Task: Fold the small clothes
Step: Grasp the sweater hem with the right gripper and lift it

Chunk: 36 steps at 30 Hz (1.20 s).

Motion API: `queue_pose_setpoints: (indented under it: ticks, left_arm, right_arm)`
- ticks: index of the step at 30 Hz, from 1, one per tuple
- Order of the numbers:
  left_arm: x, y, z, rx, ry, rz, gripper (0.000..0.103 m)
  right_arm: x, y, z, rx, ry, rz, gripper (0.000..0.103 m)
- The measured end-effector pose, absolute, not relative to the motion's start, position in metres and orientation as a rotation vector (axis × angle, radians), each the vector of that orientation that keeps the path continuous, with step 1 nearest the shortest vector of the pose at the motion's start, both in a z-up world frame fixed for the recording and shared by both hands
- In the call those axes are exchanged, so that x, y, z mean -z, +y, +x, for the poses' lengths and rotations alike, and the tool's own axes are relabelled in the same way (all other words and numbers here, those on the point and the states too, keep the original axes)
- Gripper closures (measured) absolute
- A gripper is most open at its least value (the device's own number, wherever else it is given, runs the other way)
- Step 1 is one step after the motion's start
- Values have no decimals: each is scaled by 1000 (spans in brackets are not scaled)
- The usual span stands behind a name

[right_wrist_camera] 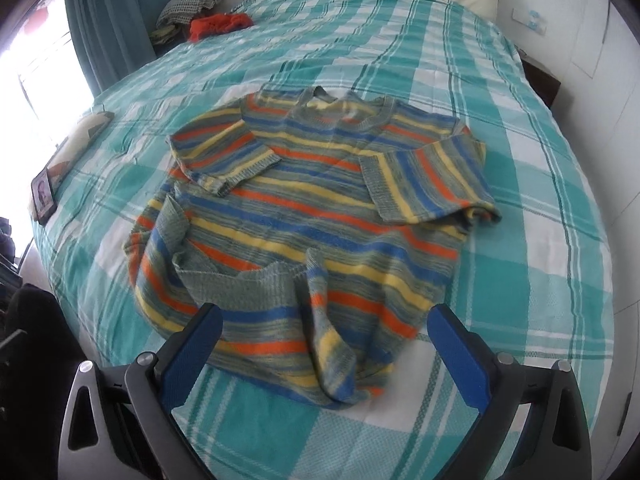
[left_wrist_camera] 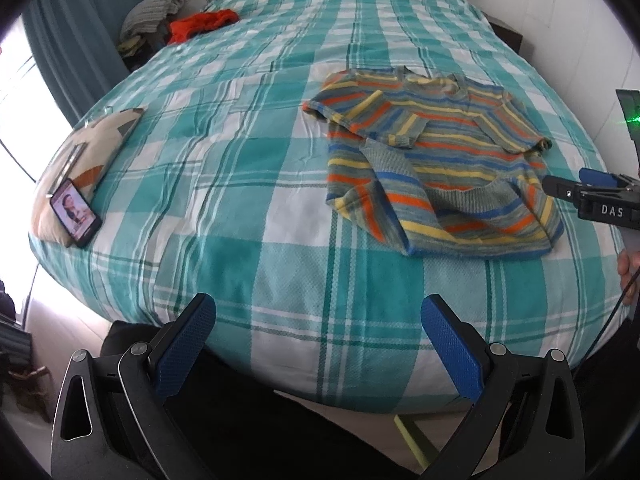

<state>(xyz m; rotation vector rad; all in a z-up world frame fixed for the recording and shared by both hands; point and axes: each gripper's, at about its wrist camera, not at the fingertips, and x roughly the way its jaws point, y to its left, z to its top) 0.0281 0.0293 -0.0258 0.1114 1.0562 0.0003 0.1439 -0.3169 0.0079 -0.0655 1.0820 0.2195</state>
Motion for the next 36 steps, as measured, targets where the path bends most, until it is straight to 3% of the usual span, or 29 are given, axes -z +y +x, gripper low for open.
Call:
queue_pose_setpoints:
  ticks: [12,14,16,21,26,27,30,35,36]
  left_arm:
    - [32,0,91,81,1063,93,0]
    - [39,6,101,77,1089,64,1]
    - [40,17,99,78,1095,32,1]
    - [38,49,63,62,1046,76,1]
    - [53,80,31,-7,1075,136,1]
    - [55,83,26,-8,1087,120,1]
    - [57,85,22,1,1100,70,1]
    - [53,74,28,9,1083,2,1]
    - [50,70,29,15,1074,-9,1]
  right_arm:
    - [8,-297,161,-205,1126,-161,2]
    - [31,-294,173,-231,1195,-193,18]
    - [49,-296,177,-292,1273,-172,99]
    - [15,-302,114,-489,1203,-224,98]
    - [4,-344,30,-477,1256,-340,96]
    - [8,-355,23,-435,1277,-351,90]
    - [14,-380,13,-322,1299,-353,53]
    - [-23,-346,56,-435,1144,-184,33]
    - [-26,-332,68,-488,1111,-140,24]
